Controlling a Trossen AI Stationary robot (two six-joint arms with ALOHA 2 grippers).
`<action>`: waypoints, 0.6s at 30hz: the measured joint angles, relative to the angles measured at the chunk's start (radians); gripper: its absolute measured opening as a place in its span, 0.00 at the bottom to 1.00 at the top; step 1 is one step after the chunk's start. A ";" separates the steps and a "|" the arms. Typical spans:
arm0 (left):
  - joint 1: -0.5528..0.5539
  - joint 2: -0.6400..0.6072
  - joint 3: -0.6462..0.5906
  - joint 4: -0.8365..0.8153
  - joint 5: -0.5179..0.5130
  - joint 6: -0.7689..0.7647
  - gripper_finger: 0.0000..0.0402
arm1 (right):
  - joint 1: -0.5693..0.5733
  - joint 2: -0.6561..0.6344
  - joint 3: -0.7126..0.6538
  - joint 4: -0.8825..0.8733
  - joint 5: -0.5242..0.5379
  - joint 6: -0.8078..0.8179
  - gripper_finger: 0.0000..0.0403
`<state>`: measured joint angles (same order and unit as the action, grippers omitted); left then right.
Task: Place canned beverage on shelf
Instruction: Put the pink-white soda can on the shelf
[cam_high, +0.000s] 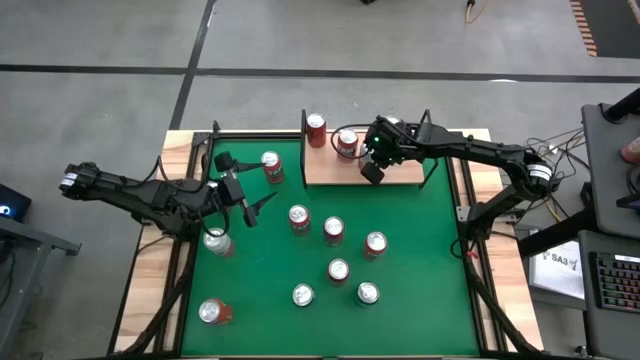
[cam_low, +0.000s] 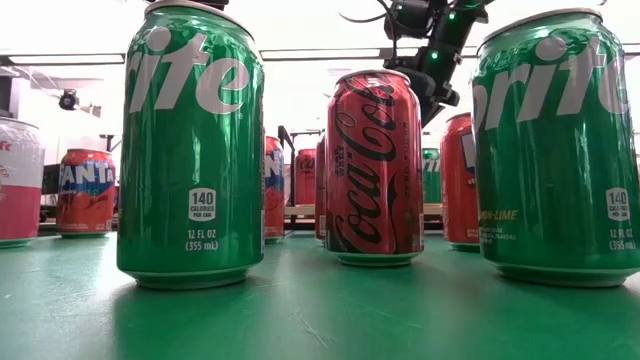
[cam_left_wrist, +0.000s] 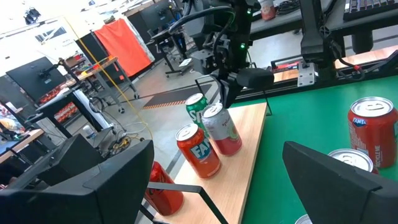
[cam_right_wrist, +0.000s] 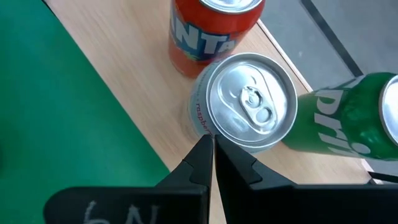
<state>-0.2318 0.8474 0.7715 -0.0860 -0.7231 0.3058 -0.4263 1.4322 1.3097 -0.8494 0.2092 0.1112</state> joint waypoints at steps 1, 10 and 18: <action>0.000 0.000 0.000 0.000 0.000 0.000 0.85 | 0.000 0.000 -0.001 0.002 0.000 0.000 0.02; 0.000 0.000 0.000 0.000 0.000 0.000 0.85 | -0.004 0.000 -0.003 0.029 0.029 -0.005 0.02; 0.000 0.000 0.000 0.000 0.000 0.000 0.85 | -0.008 0.000 -0.003 0.041 0.052 -0.008 0.02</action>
<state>-0.2317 0.8474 0.7715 -0.0863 -0.7231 0.3058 -0.4348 1.4326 1.3064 -0.8085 0.2608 0.1028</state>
